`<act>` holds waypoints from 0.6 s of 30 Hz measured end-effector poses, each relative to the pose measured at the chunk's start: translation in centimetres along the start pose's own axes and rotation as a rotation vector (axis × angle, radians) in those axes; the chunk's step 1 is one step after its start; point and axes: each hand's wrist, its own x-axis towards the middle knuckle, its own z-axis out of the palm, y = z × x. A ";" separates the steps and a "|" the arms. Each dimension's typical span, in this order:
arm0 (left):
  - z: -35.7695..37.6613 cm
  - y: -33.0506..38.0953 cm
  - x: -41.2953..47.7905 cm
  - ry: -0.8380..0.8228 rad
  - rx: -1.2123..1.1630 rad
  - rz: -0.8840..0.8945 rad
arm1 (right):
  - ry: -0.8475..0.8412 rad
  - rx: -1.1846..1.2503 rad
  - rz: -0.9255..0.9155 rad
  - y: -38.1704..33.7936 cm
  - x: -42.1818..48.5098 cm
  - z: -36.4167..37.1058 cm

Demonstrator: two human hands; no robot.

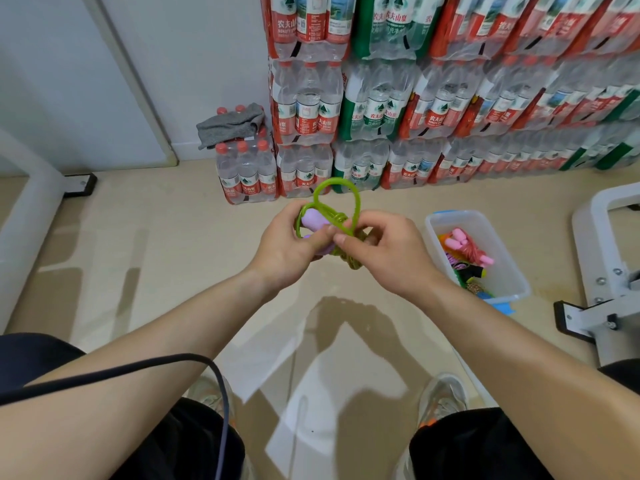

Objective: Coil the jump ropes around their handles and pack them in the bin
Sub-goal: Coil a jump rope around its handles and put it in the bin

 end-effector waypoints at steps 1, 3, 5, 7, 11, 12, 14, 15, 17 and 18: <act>-0.1 0.1 -0.1 -0.008 -0.019 -0.011 | 0.020 0.081 0.022 -0.1 0.0 0.1; -0.1 0.0 -0.2 -0.030 -0.030 -0.030 | 0.038 0.190 0.056 -0.3 0.0 0.0; -0.1 0.0 -0.2 -0.049 -0.016 -0.025 | 0.029 0.219 0.082 -0.2 0.2 0.0; -0.1 -0.1 -0.2 -0.060 0.019 -0.001 | 0.008 0.201 0.121 0.3 0.5 0.2; 0.2 -0.6 -0.8 -0.040 0.126 0.026 | -0.070 0.182 0.246 1.1 0.9 0.4; 0.3 -0.9 -0.9 -0.034 0.133 0.022 | -0.097 0.169 0.283 1.0 1.0 0.2; 0.5 -1.2 -1.0 -0.027 0.157 0.012 | -0.182 0.173 0.365 0.8 1.2 -0.4; 0.7 -1.3 -1.1 -0.026 0.180 0.009 | -0.221 0.178 0.389 0.7 1.4 -0.6; 0.9 -1.3 -1.2 -0.028 0.198 0.007 | -0.210 0.086 0.366 0.5 1.5 -0.7; 1.1 -1.3 -1.2 -0.024 0.190 0.007 | -0.162 -0.002 0.308 0.6 1.5 -0.5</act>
